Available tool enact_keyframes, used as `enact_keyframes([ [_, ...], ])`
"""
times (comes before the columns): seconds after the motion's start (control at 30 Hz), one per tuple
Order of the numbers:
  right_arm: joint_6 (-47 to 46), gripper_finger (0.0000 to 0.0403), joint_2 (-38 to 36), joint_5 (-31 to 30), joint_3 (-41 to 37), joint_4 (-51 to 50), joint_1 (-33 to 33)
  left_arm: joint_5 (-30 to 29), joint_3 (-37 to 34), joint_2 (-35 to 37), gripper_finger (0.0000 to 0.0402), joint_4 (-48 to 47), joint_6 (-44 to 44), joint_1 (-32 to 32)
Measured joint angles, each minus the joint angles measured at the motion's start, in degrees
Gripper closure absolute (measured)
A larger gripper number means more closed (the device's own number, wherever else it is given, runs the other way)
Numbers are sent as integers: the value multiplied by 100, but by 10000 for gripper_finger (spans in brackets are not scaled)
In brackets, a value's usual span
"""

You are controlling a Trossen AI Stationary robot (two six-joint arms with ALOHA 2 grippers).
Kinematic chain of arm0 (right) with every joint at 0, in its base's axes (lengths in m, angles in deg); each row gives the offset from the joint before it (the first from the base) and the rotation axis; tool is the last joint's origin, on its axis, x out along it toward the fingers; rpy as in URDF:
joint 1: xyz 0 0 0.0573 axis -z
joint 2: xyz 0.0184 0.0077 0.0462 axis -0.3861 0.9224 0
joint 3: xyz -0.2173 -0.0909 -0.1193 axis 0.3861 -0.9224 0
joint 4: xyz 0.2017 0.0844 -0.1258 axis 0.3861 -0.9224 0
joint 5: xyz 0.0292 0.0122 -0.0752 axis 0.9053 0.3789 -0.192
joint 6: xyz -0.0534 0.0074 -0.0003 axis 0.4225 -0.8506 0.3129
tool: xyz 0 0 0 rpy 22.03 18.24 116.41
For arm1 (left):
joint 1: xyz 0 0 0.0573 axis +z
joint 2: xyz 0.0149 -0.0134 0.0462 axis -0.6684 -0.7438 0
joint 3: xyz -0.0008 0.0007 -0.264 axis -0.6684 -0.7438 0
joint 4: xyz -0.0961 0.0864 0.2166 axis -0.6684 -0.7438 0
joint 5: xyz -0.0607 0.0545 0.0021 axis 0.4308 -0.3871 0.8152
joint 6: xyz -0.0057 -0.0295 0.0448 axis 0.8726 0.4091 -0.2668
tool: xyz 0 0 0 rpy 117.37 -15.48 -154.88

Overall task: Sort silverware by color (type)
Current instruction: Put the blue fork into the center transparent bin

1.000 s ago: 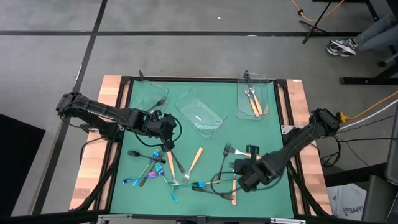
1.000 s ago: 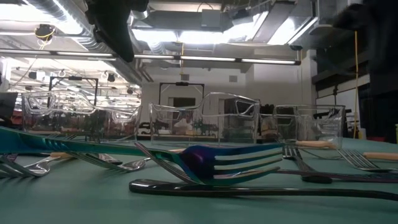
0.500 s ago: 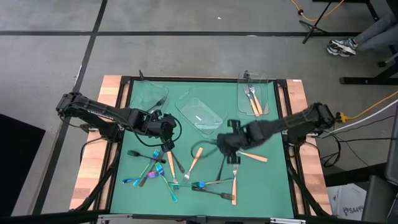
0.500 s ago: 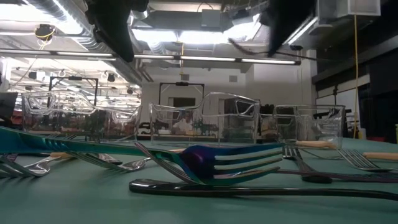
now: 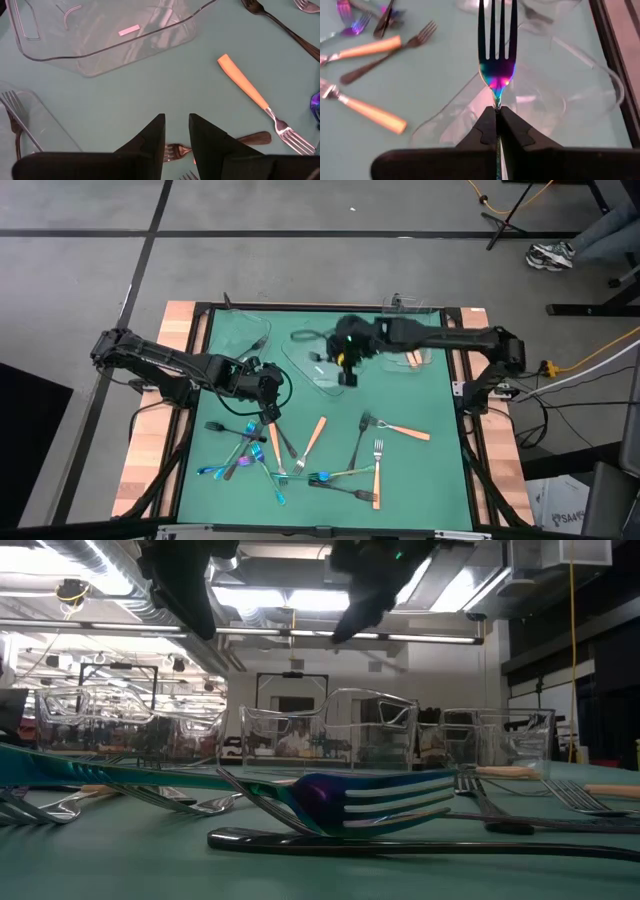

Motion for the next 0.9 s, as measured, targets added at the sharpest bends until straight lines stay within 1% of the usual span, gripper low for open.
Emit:
enact_keyframes([
  [0.1, 100, 402, 258, 399, 0, 354, 318, 0, 0, 0, 321, -1, 0, 0],
  [0.2, 108, 402, 561, 577, 0, 581, 529, 0, 0, 0, 321, -2, 0, -2],
  [0.43, 110, 402, 1240, 583, 0, 713, 745, 0, 0, 0, 321, -2, 0, -2],
  [0.7, 108, 402, 2004, 581, -2, 1010, 746, 0, 0, 0, 321, 0, -2, -1],
  [0.9, 151, 402, 2322, 453, 19, 1168, 744, 2, 0, 0, 321, -2, -2, 0],
])
